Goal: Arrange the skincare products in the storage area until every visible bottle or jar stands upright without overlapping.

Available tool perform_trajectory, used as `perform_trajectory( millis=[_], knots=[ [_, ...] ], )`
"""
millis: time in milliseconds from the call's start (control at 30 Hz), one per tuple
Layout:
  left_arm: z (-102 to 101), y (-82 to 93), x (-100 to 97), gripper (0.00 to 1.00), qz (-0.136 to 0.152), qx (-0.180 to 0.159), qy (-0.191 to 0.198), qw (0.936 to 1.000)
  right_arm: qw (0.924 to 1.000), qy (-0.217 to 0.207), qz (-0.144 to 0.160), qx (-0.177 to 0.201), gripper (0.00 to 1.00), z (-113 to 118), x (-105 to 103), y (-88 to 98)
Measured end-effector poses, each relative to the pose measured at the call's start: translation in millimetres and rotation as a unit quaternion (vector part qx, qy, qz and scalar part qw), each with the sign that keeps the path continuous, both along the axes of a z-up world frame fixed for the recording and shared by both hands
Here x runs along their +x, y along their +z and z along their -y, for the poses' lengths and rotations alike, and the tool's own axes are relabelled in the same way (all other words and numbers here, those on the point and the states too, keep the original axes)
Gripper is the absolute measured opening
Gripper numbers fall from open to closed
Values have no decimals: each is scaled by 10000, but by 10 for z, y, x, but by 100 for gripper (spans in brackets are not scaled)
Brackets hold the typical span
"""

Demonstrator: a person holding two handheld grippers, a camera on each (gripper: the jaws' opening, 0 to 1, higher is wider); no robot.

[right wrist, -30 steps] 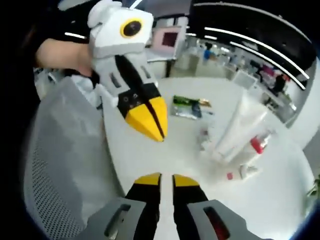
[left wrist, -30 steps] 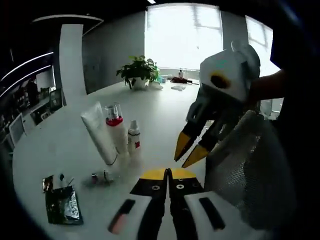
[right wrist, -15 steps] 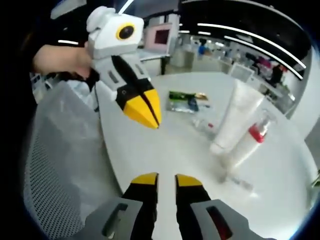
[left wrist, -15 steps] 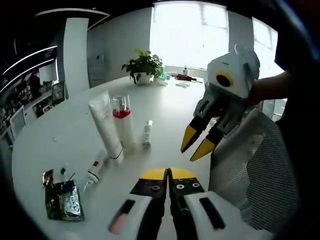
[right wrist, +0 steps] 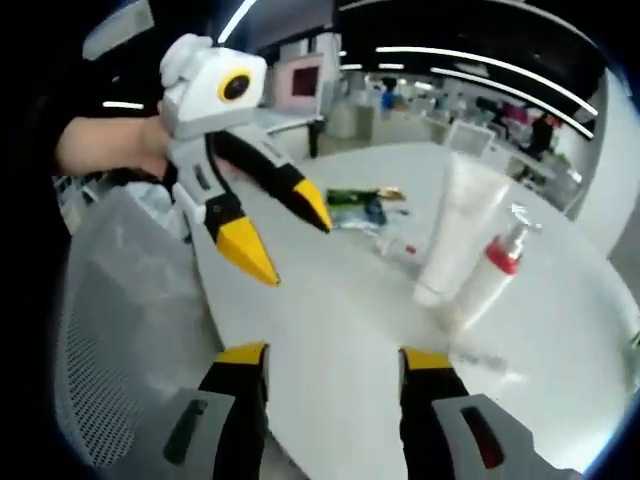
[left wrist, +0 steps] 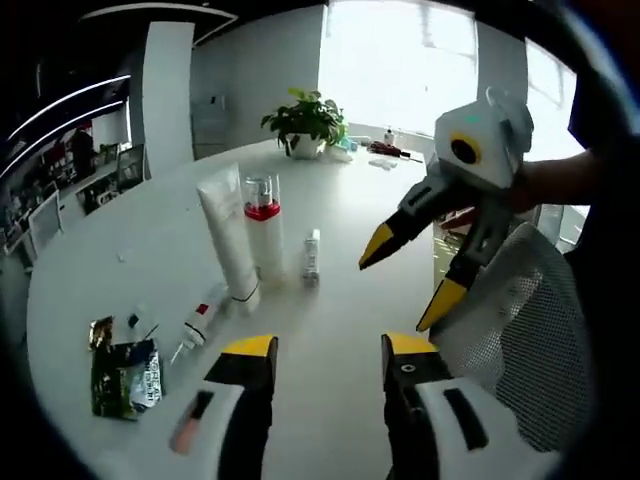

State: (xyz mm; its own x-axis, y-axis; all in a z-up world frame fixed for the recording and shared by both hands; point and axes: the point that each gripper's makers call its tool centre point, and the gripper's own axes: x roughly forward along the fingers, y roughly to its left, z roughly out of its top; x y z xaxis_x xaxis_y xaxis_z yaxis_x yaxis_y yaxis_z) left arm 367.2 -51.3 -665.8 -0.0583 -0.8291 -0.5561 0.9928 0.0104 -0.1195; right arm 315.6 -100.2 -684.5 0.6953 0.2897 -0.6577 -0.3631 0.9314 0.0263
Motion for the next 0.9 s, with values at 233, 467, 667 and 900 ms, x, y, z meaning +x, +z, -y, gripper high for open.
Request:
perform_trajectory(
  millis=[233,467,667,900],
  knots=[
    [-146,-53,136,59,-142,58,393,9991,9998,-103,-186,-15,68,115,-30,-63],
    [-261,-119,278,71,-247,33,848,9961,9989,-366,-296,40,73,298,-94,-160],
    [-267,-153,387,86,-309,38,1154,9928,9979,-485,-414,90,92,401,-120,-208],
    [-254,-207,393,99,-353,109,1145,9927,9970,-586,-445,223,99,482,-109,-237]
  ],
)
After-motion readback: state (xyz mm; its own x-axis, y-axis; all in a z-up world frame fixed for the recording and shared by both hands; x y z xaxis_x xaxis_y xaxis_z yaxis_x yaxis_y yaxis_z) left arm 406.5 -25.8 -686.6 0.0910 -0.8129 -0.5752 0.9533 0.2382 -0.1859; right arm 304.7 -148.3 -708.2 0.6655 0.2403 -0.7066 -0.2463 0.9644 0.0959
